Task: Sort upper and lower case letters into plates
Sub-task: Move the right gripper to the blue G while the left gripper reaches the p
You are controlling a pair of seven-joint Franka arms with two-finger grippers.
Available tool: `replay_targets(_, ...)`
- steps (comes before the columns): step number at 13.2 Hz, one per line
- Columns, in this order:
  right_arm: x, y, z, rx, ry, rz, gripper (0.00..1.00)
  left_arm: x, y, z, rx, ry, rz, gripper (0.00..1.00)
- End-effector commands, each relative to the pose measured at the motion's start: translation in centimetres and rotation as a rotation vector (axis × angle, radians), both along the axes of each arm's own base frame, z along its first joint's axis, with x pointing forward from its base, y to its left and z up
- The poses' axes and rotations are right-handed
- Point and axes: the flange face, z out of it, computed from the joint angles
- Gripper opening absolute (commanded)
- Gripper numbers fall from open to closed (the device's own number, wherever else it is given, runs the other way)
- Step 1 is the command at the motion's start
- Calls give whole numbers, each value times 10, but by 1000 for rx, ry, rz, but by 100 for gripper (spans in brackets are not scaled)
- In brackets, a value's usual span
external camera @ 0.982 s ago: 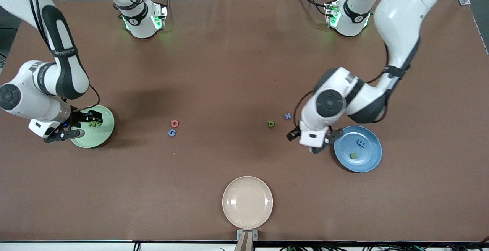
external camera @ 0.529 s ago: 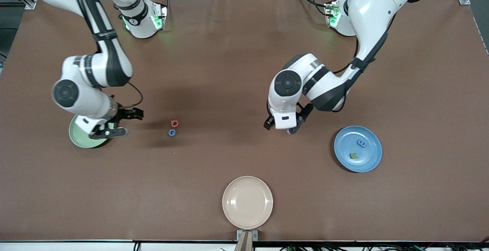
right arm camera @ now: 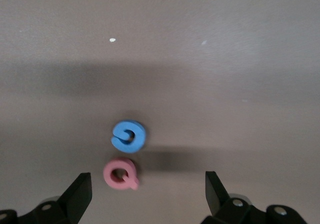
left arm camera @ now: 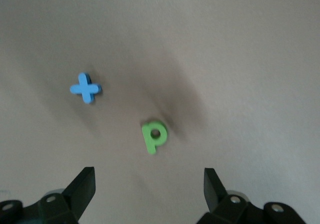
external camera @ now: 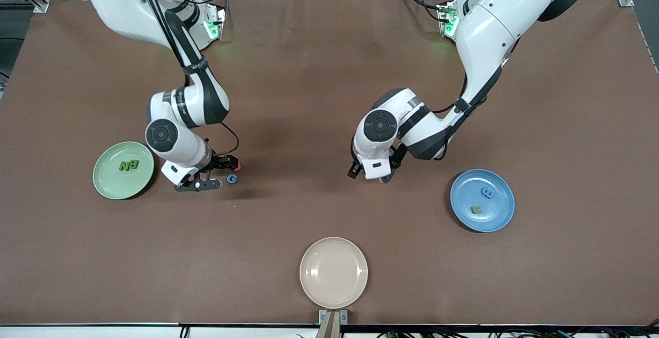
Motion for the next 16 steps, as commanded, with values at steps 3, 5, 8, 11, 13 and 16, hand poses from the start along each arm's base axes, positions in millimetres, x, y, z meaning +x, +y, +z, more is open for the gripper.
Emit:
replay_targets(3, 18, 31, -23, 6, -3, 8, 99, -9, -7, -38, 105, -54, 17, 79)
replay_targets(5, 19, 27, -23, -1, -4, 13, 88, -17, -17, -49, 130, -76, 2, 78)
replay_targets(8, 21, 21, -23, -2, -4, 17, 80, -18, -17, -58, 127, -71, -1, 74)
replay_targets(11, 21, 20, -24, -7, -4, 19, 72, -15, -15, -56, 124, -80, 1, 63)
replay_targets(13, 20, 20, -27, -8, 0, 19, 70, -12, -12, -55, 121, -79, 10, 54)
replay_targets(16, 20, 20, -28, -9, 2, 19, 56, -6, -5, -54, 115, -70, 35, 47)
